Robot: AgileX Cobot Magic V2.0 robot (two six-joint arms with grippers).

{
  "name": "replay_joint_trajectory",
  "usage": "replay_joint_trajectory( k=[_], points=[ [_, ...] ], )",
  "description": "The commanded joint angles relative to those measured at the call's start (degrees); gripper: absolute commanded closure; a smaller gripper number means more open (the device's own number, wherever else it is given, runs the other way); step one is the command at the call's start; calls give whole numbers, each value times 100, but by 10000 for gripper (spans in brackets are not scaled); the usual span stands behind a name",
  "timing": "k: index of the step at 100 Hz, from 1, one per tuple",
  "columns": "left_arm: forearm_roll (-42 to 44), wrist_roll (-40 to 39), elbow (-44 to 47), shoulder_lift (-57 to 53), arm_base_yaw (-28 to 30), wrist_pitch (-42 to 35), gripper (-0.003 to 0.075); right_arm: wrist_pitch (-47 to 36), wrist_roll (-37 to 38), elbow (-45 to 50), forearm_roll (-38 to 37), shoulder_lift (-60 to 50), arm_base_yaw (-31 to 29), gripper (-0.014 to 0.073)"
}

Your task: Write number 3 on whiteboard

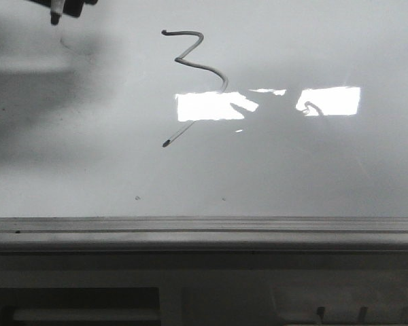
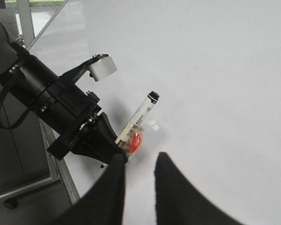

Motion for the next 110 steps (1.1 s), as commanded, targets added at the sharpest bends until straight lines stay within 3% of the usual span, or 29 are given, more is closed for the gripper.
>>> replay_joint_trajectory(
  k=[1, 78, 110],
  points=[
    [-122, -92, -135, 77, 138, -298, 741, -293, 208, 21, 204, -99, -97, 654],
    [332, -92, -135, 1013, 167, -1254, 734, 37, 474, 336, 298, -108, -97, 654],
    [327, -92, -135, 1013, 167, -1249, 455, 37, 474, 336, 311, -96, -97, 654]
  ],
)
